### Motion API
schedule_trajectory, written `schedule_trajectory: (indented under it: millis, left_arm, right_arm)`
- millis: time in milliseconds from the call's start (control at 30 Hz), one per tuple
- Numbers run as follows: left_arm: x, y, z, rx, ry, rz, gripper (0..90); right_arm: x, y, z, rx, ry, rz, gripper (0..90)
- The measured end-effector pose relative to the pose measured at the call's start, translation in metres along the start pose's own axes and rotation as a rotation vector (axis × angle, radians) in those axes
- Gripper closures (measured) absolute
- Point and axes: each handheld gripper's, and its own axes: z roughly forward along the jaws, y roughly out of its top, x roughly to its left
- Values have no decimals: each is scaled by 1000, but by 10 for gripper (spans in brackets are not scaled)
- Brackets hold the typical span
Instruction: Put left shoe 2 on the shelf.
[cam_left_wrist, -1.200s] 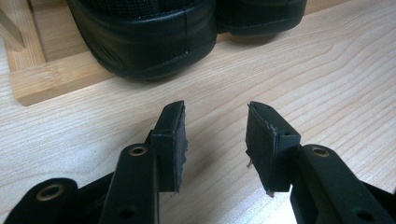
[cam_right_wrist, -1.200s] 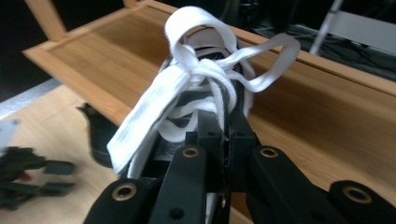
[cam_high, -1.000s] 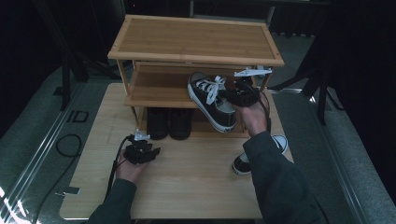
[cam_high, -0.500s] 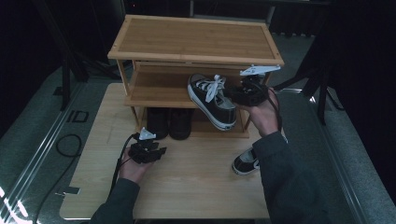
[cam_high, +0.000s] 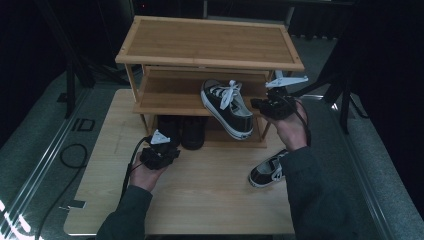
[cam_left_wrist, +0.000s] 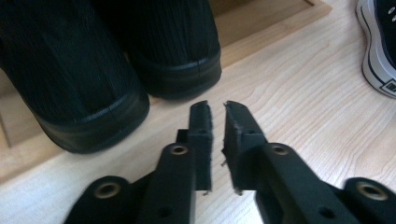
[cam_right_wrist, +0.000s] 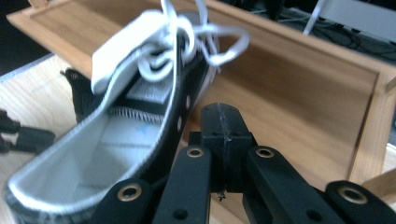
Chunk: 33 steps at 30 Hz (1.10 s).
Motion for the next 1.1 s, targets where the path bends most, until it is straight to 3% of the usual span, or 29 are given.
schedule_trajectory:
  millis: [133,467,633,800,1100]
  left_arm:
    - [-2,12,-3,-14,1,12,894]
    - [-11,41,-7,-49,4,57,898]
    - [-12,56,-10,-70,9,108,898]
    - [-12,68,-9,-95,5,108,897]
    - [-14,96,-10,-125,11,129,898]
  right_arm:
    - [1,-8,1,9,5,4,900]
    - [13,-39,6,48,32,-14,900]
    - [16,-47,6,52,37,-12,900]
    - [16,-55,3,13,37,38,900]
    - [18,-67,1,25,45,29,900]
